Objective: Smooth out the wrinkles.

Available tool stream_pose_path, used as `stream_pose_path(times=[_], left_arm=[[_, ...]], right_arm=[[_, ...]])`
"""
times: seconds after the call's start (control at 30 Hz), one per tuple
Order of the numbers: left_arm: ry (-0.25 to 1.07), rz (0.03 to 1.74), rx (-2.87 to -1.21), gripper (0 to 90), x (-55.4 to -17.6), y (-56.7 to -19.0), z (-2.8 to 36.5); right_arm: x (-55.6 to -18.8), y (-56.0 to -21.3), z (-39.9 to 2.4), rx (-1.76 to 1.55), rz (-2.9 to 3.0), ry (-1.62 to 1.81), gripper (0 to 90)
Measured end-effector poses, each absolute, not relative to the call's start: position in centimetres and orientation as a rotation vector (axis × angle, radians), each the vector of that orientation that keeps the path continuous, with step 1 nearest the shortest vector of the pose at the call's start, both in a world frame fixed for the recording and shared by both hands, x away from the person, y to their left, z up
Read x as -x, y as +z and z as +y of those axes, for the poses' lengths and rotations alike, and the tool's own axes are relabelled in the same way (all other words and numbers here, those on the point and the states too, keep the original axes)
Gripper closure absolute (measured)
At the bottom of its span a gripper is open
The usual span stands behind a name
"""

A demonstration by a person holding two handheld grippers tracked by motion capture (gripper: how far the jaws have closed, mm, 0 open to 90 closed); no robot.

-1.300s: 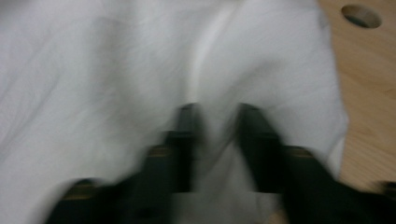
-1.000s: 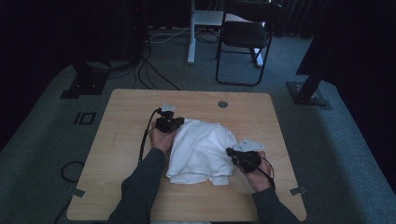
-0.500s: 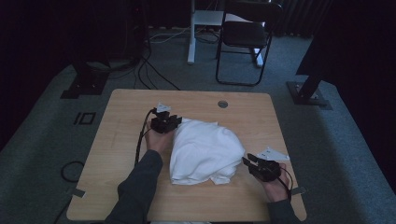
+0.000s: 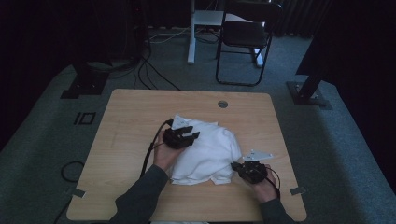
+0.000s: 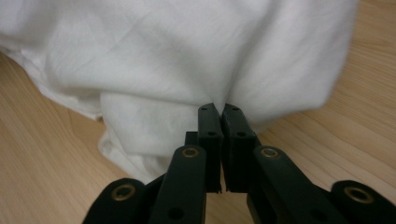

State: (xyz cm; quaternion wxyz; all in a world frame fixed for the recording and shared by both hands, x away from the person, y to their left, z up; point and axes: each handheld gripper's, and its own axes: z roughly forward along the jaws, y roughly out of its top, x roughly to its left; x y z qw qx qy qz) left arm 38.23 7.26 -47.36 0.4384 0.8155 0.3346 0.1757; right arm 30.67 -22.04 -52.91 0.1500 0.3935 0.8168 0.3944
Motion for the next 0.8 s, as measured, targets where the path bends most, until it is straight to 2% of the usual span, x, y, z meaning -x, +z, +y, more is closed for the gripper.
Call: stream_pose_path(times=[0.17,0.2,0.27,0.37,0.57,0.6,0.8], left_arm=[[0.435,0.884,-2.045,62.2,-37.7,-49.6,7.2],[0.444,0.892,-2.043,62.2,-37.5,-49.9,7.2],[0.459,0.912,-2.035,62.4,-37.1,-50.2,7.5],[0.459,0.935,-2.012,62.5,-36.8,-50.5,7.9],[0.49,0.953,-1.992,64.0,-36.7,-51.0,8.5],[0.498,0.967,-1.985,64.2,-36.9,-51.2,8.8],[0.528,1.054,-1.944,65.8,-39.0,-51.1,10.6]], right_arm=[[-30.0,-52.5,-23.6,-1.174,2.307,1.115,86.2],[-29.9,-52.5,-23.5,-1.163,2.299,1.12,81.1],[-29.8,-52.1,-22.9,-1.153,2.235,1.144,62.7],[-30.0,-51.6,-22.0,-1.113,2.198,1.25,54.5],[-31.6,-52.7,-19.1,-1.082,2.299,1.146,54.4],[-33.2,-54.0,-17.6,-1.107,2.339,1.086,55.5],[-35.7,-54.2,-16.0,-1.126,2.335,1.114,55.7]])
